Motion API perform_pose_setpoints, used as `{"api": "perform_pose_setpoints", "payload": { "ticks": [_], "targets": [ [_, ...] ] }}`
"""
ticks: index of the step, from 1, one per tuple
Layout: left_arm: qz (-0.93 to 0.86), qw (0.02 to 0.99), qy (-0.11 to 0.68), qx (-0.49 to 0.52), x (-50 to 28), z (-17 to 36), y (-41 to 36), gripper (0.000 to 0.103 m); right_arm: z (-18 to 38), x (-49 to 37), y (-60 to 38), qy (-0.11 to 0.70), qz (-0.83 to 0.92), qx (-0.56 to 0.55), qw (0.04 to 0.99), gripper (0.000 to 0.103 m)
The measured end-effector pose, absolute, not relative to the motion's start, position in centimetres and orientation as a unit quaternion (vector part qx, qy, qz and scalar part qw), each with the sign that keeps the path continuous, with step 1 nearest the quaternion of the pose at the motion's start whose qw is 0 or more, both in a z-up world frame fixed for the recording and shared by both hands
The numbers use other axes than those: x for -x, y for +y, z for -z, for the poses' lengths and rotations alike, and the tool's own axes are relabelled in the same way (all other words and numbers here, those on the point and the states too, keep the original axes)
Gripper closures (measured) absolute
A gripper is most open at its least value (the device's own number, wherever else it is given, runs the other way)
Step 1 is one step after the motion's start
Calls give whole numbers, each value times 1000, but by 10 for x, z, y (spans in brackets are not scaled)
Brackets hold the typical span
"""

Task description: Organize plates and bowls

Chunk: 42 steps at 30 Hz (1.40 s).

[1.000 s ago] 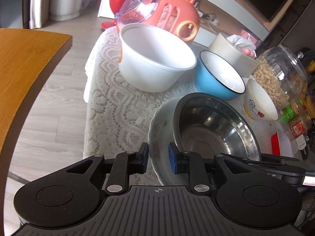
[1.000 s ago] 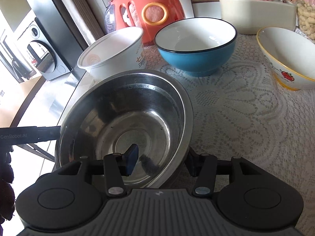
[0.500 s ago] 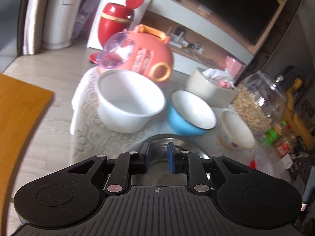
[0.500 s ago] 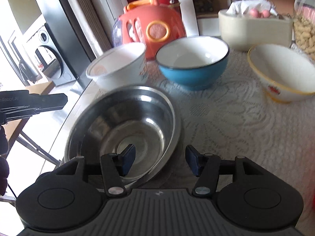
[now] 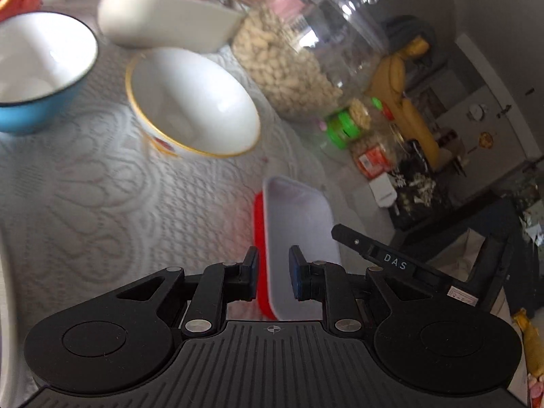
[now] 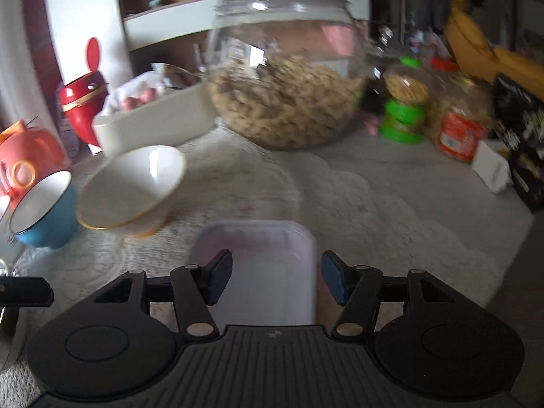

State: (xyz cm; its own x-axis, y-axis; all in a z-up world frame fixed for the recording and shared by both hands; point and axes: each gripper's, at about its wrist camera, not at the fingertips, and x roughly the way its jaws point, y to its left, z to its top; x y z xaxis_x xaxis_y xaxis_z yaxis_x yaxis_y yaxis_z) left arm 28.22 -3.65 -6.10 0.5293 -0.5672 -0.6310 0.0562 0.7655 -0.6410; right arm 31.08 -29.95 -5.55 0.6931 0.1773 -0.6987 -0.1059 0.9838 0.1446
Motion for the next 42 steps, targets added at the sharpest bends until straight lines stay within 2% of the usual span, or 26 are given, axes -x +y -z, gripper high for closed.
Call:
{"api": "perform_pose_setpoints", "payload": {
  "ticks": [5, 9, 14, 19, 26, 28, 35, 39, 42],
  "targets": [
    [180, 793, 501, 296, -314, 94, -86, 82, 84, -321, -330, 453, -135, -136, 870, 53],
    [219, 775, 509, 303, -329, 106, -117, 82, 80, -331, -331, 429, -182, -149, 872, 53],
    [207, 811, 473, 275, -316, 77, -109, 82, 67, -348, -335, 395, -155, -121, 897, 53],
    [92, 869, 442, 203, -295, 53, -84, 82, 74, -343, -351, 403, -168, -147, 887, 53],
    [118, 824, 492, 257, -297, 91, -89, 81, 83, -335, -352, 422, -188, -196, 865, 53],
    [129, 820, 495, 257, -300, 96, -98, 75, 89, -333, -347, 445, -199, -196, 851, 53],
    [170, 805, 489, 291, -320, 101, -106, 75, 76, -346, -355, 416, -161, -172, 878, 52],
    [107, 841, 431, 308, -306, 67, -55, 75, 60, -352, -344, 370, -108, -98, 918, 52],
    [9, 872, 374, 316, -300, 44, -5, 75, 44, -364, -330, 358, -154, -111, 914, 53]
  ]
}}
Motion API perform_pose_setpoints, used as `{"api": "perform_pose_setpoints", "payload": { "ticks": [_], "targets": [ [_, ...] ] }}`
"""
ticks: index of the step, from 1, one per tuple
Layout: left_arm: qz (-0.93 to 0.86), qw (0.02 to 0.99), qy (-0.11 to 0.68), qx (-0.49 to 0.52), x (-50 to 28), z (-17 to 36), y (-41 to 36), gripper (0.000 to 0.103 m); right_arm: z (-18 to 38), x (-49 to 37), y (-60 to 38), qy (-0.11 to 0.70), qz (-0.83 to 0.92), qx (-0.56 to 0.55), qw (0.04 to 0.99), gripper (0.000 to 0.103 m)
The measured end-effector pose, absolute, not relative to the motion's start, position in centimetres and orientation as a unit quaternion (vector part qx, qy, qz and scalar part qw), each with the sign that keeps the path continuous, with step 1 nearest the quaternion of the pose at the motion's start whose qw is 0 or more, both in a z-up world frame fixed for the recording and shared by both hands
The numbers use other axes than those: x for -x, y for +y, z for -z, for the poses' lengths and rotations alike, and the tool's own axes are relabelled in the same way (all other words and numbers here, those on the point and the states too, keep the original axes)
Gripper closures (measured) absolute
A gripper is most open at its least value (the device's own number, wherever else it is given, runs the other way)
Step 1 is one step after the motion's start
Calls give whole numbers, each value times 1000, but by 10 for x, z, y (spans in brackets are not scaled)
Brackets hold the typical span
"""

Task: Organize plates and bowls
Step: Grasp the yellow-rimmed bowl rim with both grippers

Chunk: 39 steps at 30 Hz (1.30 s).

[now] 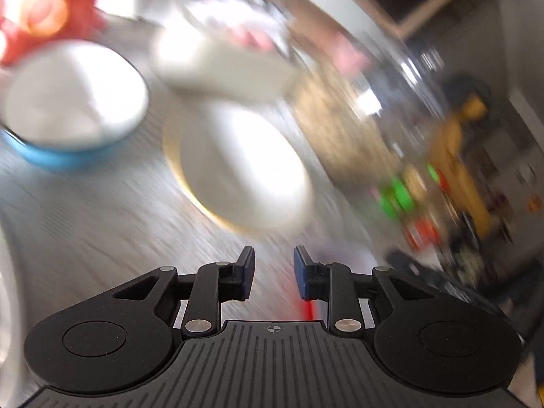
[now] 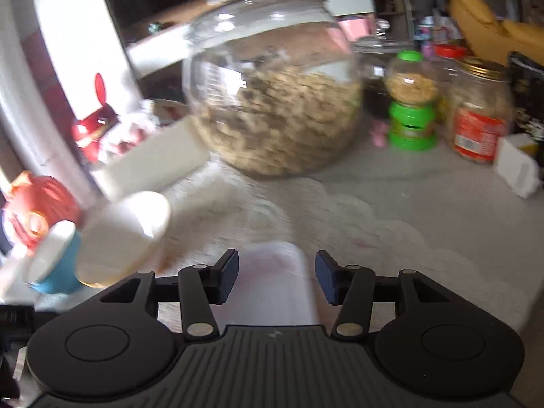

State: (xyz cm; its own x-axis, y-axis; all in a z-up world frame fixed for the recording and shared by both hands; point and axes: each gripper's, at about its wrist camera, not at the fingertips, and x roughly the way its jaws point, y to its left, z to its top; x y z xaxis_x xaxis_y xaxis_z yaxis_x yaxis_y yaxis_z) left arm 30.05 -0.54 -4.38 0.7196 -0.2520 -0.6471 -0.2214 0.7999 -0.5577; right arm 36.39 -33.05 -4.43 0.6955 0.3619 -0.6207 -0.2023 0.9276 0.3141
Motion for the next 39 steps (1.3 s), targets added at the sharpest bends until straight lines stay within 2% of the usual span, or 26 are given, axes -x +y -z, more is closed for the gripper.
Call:
{"api": "perform_pose_setpoints", "payload": {
  "ticks": [4, 9, 13, 14, 18, 20, 28, 34, 39],
  "targets": [
    [-48, 867, 378, 322, -319, 45, 30, 75, 35, -408, -282, 384, -224, -128, 887, 51],
    [-53, 862, 401, 305, -351, 65, 42, 74, 56, -473, -217, 467, -248, -111, 841, 51],
    [-6, 846, 424, 323, -363, 82, 45, 77, 73, -496, -188, 500, -268, -101, 818, 64],
    [-4, 848, 424, 317, -363, 83, 43, 77, 76, -495, -183, 505, -272, -100, 813, 63],
    [-3, 856, 436, 280, -351, 76, 36, 75, 75, -472, -176, 486, -266, -58, 830, 63],
    [-2, 851, 449, 274, -339, 74, 35, 73, 72, -457, -179, 492, -277, -58, 824, 63],
    [39, 840, 491, 228, -264, 60, 28, 73, 63, -380, -192, 515, -299, -49, 802, 63],
    [54, 823, 518, 225, -217, 66, 28, 73, 61, -325, -191, 502, -318, -21, 804, 59],
    [57, 823, 505, 254, -200, 67, 39, 74, 70, -305, -188, 501, -328, -4, 801, 58]
  ]
}}
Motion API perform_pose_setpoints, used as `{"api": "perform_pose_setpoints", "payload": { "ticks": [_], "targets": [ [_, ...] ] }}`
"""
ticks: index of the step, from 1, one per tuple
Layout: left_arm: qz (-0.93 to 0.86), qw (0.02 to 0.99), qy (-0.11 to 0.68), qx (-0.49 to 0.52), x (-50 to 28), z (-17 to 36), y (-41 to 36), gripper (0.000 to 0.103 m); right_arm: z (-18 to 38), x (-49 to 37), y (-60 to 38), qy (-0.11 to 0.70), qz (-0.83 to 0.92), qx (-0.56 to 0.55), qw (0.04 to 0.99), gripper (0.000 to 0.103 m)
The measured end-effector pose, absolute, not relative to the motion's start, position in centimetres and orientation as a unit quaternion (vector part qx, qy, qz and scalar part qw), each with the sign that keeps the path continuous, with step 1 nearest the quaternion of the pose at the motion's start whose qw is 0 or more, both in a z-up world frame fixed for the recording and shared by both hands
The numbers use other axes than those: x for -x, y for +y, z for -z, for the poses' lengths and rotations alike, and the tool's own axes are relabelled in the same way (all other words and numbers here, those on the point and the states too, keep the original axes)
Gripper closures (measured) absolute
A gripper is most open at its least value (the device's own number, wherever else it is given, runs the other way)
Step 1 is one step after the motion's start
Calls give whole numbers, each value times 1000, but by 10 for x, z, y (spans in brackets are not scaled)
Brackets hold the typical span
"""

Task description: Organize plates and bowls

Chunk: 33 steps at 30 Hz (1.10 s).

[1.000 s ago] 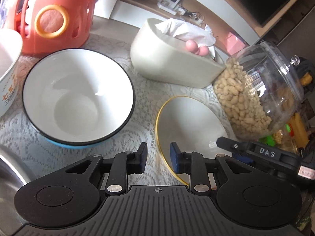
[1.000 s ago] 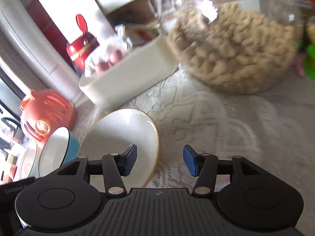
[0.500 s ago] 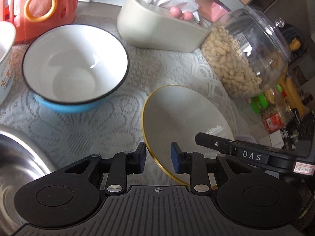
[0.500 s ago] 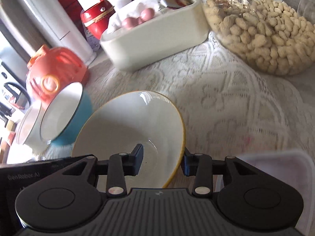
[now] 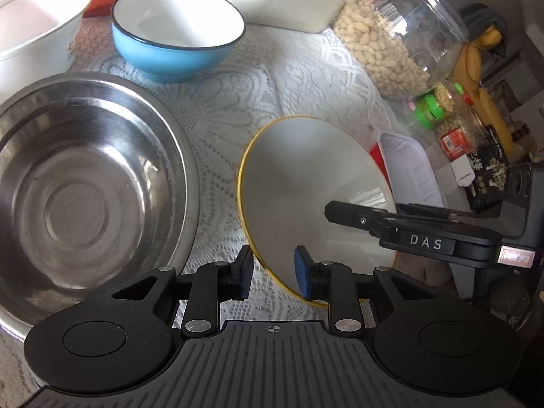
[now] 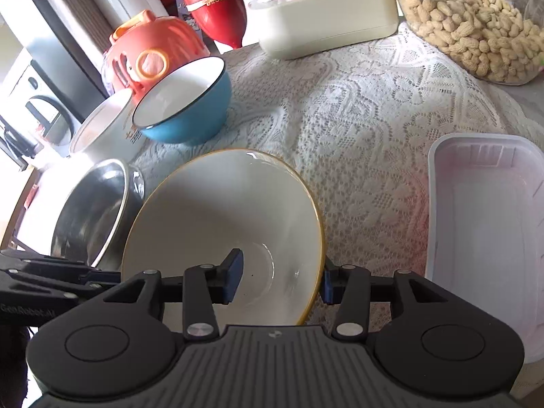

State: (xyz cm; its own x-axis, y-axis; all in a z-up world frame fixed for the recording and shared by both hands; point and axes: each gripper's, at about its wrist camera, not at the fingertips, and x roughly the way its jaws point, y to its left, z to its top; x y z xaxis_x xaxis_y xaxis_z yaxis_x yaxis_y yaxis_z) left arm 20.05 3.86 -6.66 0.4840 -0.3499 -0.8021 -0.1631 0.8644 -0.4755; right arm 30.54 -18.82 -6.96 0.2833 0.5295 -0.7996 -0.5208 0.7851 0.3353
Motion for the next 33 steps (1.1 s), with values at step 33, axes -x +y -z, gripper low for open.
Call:
{"api": "perform_pose_setpoints", "payload": {
  "ticks": [33],
  "targets": [
    [-95, 856, 447, 242, -360, 43, 196, 76, 65, -435, -28, 575, -287, -55, 765, 55]
  ]
}}
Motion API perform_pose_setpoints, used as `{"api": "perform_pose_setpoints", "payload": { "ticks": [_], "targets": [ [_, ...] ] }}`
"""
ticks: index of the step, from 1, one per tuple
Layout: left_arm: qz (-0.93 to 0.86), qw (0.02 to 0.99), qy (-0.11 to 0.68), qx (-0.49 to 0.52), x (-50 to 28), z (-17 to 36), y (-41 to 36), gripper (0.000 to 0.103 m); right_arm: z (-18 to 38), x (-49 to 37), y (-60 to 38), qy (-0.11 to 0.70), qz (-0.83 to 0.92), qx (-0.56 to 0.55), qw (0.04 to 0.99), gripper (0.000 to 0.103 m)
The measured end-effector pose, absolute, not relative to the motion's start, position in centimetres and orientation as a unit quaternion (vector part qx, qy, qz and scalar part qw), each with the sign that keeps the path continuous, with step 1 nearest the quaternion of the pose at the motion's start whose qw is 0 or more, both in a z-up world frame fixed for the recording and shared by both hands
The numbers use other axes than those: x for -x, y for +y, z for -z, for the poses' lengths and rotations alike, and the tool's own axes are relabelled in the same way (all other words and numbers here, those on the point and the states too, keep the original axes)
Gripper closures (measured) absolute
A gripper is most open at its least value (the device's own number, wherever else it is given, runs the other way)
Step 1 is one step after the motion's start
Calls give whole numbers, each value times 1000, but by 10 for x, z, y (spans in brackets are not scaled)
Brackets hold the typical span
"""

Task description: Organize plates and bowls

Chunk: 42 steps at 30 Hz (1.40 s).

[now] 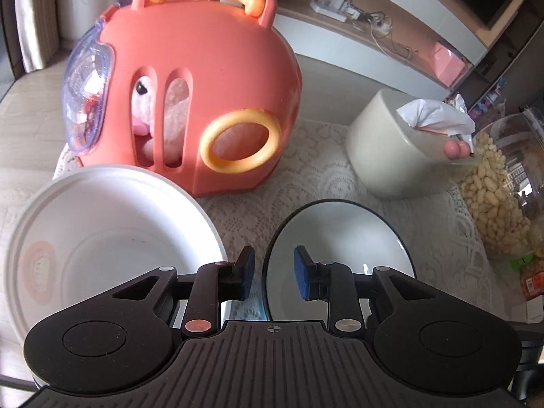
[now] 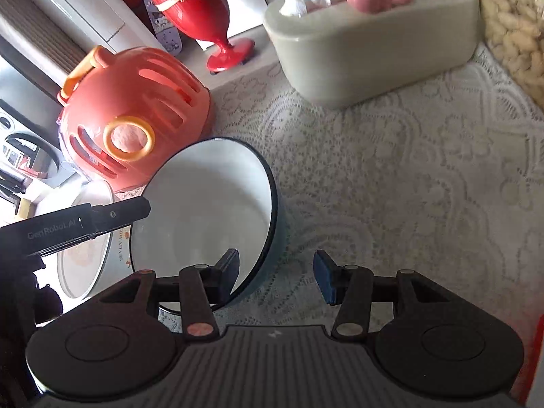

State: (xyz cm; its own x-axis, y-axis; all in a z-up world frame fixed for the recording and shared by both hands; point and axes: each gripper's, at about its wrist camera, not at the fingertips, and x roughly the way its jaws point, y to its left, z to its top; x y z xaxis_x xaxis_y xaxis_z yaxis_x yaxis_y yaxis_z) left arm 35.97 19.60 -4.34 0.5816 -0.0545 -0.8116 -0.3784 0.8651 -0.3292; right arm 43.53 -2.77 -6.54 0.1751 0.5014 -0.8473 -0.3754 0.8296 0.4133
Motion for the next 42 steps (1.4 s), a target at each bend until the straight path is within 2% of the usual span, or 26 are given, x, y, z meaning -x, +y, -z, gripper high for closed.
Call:
{"api": "perform_pose_setpoints", "payload": {
  "ticks": [3, 9, 15, 20, 22, 25, 34, 42],
  "targets": [
    [-96, 858, 447, 234, -367, 47, 191, 74, 82, -444, -22, 602, -299, -87, 735, 55],
    [-100, 853, 461, 223, -372, 42, 179, 73, 82, -455, -29, 598, -313, -134, 725, 60],
    [-35, 854, 471, 217, -370, 27, 135, 70, 65, -442, -62, 579, -294, -91, 755, 60],
    [-6, 847, 487, 215, -379, 43, 106, 70, 70, -450, -103, 576, -255, -102, 770, 59],
    [-9, 843, 494, 213, -383, 50, 102, 64, 72, -450, -109, 575, -253, -101, 771, 59],
    [-8, 843, 494, 212, -390, 57, 101, 63, 77, -452, -114, 584, -257, -108, 762, 59],
    [8, 824, 519, 228, -398, 86, 105, 72, 99, -461, -95, 605, -252, -108, 748, 57],
    [11, 787, 548, 283, -372, 92, 113, 72, 97, -458, -94, 610, -267, -102, 739, 56]
  ]
}}
